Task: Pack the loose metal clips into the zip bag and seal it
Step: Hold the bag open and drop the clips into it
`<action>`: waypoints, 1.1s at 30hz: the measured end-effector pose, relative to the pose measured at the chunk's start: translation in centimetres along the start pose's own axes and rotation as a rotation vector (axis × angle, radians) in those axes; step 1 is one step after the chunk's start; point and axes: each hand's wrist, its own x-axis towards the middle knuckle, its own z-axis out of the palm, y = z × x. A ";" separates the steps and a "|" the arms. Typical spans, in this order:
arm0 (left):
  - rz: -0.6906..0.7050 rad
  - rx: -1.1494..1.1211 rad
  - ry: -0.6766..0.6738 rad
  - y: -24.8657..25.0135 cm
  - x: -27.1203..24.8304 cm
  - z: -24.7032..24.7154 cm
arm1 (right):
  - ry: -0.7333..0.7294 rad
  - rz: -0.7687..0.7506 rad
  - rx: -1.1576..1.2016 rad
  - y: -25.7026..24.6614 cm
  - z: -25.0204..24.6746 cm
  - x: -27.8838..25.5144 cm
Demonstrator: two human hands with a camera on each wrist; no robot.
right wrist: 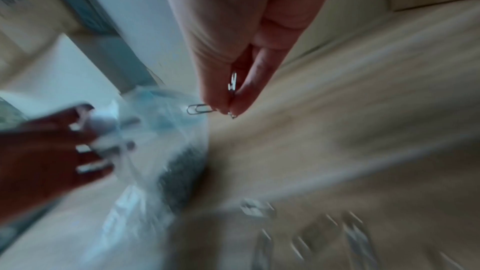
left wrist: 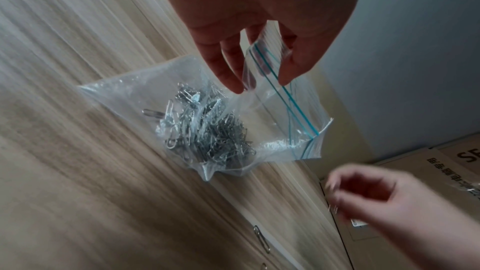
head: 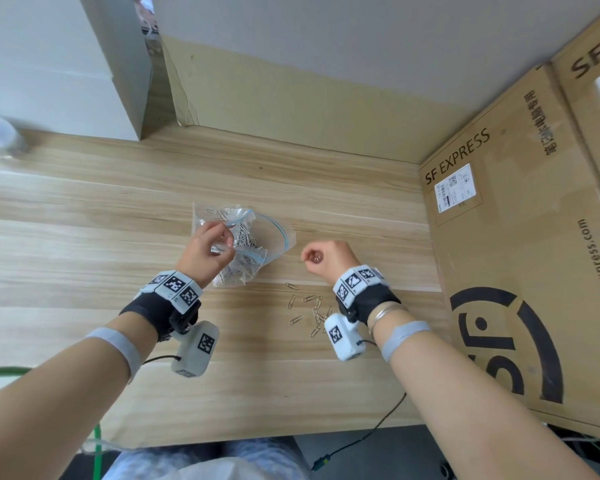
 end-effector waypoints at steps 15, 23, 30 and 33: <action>0.030 -0.073 -0.044 0.0 0.0 -0.1 | 0.064 -0.140 0.150 -5.3 -0.7 4.0; 0.006 -0.057 -0.012 0.5 0.0 0.0 | 0.091 0.015 0.035 0.1 -0.8 1.9; 0.009 -0.072 -0.013 0.4 -0.1 0.0 | -0.247 -0.007 -0.257 1.3 3.8 0.8; -0.004 -0.072 -0.008 0.2 -0.1 -0.1 | -0.272 -0.002 -0.277 1.5 4.9 1.1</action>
